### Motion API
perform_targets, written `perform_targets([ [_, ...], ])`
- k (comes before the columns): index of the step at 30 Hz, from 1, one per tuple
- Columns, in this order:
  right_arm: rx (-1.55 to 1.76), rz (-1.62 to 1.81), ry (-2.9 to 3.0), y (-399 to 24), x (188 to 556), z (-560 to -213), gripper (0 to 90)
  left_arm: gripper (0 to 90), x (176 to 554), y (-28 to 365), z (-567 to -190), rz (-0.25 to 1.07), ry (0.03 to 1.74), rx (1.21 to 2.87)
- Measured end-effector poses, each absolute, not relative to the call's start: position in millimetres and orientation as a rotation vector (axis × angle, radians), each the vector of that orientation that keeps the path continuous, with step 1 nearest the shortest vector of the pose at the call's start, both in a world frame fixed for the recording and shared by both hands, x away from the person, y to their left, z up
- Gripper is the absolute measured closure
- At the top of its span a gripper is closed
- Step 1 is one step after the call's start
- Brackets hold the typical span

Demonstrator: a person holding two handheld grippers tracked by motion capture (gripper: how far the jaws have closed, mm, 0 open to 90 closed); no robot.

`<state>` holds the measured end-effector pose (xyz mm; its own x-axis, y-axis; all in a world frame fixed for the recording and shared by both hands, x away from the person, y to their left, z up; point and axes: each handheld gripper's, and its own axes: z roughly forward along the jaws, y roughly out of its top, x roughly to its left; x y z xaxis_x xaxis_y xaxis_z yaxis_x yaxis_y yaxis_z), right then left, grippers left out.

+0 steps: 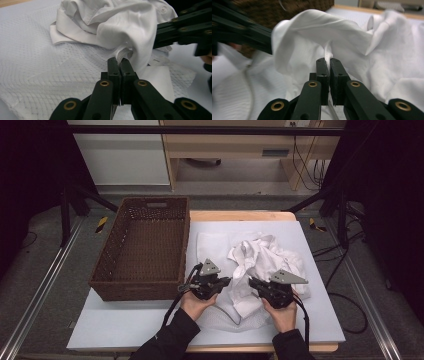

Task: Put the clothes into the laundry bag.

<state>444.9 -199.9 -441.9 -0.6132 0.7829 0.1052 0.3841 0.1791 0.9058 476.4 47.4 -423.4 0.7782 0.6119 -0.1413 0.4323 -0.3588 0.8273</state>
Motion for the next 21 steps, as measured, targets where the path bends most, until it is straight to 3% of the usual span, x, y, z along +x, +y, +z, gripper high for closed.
perform_targets([
  [8, 0.942, 1.399, 2.242, -170, 416, -453, 87.2, 89.2, 475, 41, -409, 0.252, 0.775, 2.003],
  [17, 1.158, 1.130, 2.220, -139, 463, -483, 86.8, 89.2, 465, 43, -400, 0.255, 0.736, 1.984],
  [21, 1.179, 1.129, 2.243, -141, 467, -486, 78.1, 89.2, 466, 48, -410, 0.234, 0.750, 1.974],
])
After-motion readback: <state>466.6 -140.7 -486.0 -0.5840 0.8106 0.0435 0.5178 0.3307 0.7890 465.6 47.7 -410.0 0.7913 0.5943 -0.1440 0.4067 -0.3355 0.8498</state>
